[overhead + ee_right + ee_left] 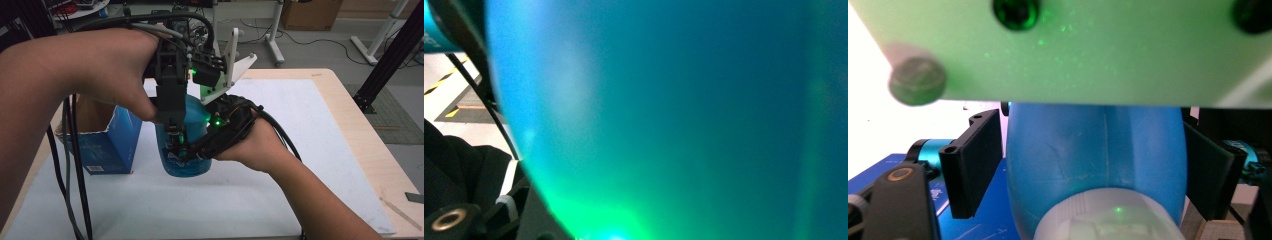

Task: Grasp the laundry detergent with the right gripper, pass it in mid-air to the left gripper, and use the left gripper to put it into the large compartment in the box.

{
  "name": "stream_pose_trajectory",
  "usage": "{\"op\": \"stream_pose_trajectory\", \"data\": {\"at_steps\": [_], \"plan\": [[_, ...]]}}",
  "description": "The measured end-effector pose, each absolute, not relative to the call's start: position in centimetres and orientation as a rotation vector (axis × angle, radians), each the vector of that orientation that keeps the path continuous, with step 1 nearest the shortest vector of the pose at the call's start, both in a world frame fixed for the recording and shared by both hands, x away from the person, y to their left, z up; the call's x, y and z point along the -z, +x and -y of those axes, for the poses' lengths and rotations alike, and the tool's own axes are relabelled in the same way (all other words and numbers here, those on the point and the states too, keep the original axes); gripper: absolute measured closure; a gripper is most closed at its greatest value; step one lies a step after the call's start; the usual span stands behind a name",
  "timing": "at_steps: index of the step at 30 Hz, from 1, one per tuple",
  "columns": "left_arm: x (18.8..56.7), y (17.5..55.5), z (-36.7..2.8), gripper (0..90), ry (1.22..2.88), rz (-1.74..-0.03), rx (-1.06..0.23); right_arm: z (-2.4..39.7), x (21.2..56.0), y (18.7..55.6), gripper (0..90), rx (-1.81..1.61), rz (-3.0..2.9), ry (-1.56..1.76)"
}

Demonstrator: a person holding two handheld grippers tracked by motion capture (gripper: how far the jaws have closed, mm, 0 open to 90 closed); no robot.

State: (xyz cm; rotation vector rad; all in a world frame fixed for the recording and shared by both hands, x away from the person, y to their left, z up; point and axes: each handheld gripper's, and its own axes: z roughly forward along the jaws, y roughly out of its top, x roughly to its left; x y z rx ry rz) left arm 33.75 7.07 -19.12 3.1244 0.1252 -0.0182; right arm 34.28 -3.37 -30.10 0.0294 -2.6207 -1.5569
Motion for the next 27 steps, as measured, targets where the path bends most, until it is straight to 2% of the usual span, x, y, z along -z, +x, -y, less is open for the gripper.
{"op": "stream_pose_trajectory", "data": {"at_steps": [2,21,22,27], "plan": [[19.10,33.73,-7.10,22.6,3.126,-0.129,0.019,3.35,30.12,34.30,46.7,1.557,2.621,0.029],[18.88,33.68,-7.10,29.3,3.118,-0.118,0.019,3.35,30.03,34.30,46.7,1.564,2.618,0.018],[18.84,33.72,-7.12,32.5,3.119,-0.110,0.025,3.34,30.02,34.31,46.7,1.565,2.618,0.019],[18.81,33.70,-7.19,34.5,3.118,-0.117,0.023,3.24,30.00,34.37,46.7,1.569,2.618,0.021]]}}
